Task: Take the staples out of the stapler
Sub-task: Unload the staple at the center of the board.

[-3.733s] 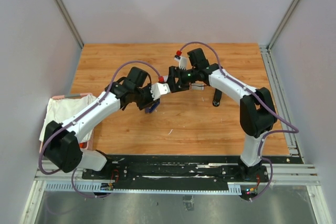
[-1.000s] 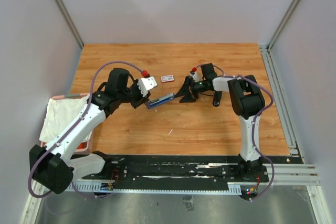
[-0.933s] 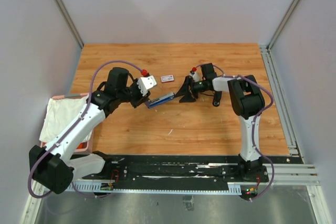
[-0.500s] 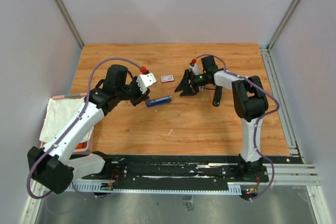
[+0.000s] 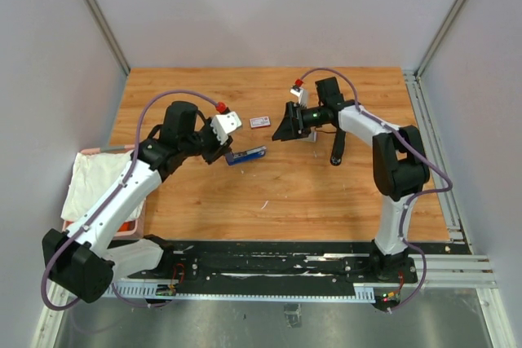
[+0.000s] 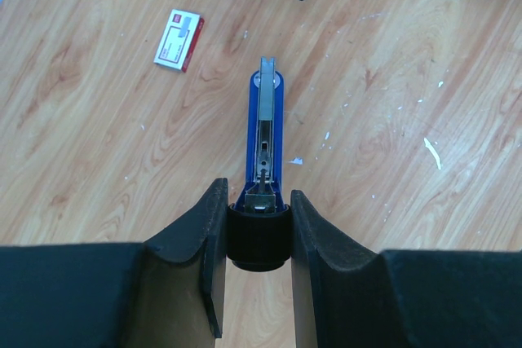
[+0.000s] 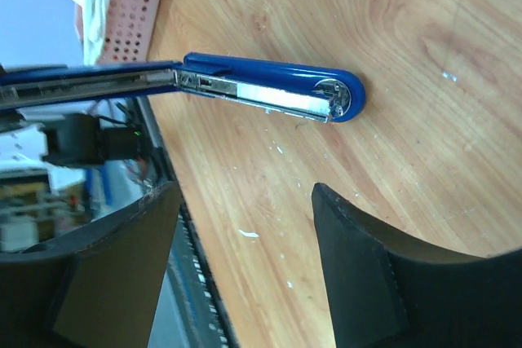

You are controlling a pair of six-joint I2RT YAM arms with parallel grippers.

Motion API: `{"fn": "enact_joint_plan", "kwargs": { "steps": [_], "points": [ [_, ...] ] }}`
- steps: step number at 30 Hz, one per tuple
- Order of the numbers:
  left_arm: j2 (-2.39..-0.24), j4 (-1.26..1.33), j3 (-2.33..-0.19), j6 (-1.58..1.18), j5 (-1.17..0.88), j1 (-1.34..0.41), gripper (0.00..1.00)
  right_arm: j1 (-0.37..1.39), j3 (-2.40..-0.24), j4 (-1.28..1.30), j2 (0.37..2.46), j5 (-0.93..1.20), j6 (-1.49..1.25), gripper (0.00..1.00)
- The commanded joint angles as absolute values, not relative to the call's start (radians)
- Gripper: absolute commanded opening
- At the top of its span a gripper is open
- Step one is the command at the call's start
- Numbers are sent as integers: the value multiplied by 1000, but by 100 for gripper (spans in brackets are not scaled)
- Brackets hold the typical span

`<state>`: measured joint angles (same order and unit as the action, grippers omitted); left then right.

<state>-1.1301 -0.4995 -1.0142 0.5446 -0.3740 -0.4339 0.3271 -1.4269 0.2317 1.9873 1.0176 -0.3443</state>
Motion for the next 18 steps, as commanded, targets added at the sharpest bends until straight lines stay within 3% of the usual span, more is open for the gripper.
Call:
{"fn": "enact_joint_plan", "kwargs": {
  "steps": [1,8,18],
  "points": [
    [-1085,-402,-1043,520,-392,-429,0,347,-1406,260,1915,985,-81,69],
    [-1086,-426,-1113,497,-384,-429,0,357,-1343,202,1835,909,121,72],
    [-1117,-434,-1186,359,-335,-428,0,425,-1039,-181,1583,801,347,75]
  ]
}}
